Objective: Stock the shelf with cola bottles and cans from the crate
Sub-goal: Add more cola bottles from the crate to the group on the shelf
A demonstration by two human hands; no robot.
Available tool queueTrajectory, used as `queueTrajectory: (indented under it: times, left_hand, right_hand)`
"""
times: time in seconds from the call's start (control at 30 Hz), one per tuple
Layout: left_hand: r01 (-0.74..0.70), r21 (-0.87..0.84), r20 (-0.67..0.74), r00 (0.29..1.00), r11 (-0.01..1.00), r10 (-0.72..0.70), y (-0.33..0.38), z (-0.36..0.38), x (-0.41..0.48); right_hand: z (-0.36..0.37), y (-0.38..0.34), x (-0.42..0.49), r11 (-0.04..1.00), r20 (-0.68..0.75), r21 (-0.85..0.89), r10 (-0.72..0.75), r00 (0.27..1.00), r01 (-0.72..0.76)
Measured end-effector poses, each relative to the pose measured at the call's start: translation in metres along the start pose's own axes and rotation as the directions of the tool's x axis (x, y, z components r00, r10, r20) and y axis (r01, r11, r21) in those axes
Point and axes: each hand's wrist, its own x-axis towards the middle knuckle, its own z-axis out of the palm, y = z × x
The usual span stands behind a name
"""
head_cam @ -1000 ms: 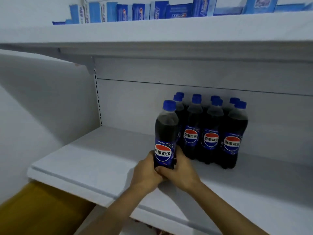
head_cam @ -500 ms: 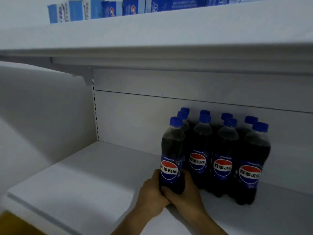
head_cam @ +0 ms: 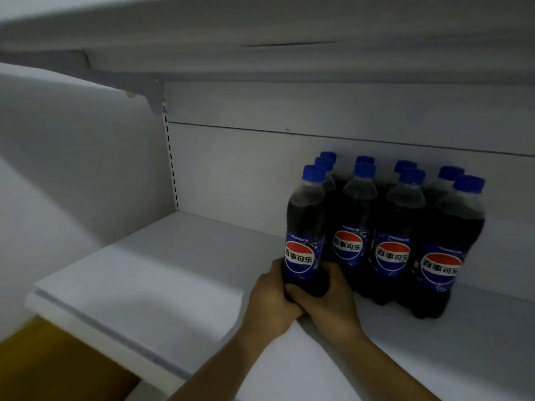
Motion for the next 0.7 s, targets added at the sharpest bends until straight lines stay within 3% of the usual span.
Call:
queueTrajectory:
  times: [0.37, 0.47, 0.57, 0.7]
  left_hand:
    - [0.011, 0.070, 0.039, 0.999, 0.997, -0.013, 0.008, -0.008, -0.014]
    - [-0.035, 0.098, 0.025, 0.999, 0.995, 0.033, -0.006, -0.021, -0.014]
    - [-0.106, 0.125, 0.016, 0.994, 0.986, 0.105, -0.020, -0.049, -0.029]
    - [-0.247, 0.160, -0.075, 0.962, 0.956, 0.261, -0.040, -0.096, -0.075]
  right_hand:
    - [0.000, -0.001, -0.002, 0.992, -0.048, -0.125, -0.001, 0.999, -0.005]
    - [-0.005, -0.016, -0.015, 0.992, -0.105, -0.118, 0.023, 0.994, -0.036]
    - [0.000, -0.045, -0.043, 0.995, -0.279, -0.097, -0.026, 0.960, -0.001]
    - [0.058, -0.085, -0.107, 0.982, -0.168, -0.109, -0.172, 0.971, 0.155]
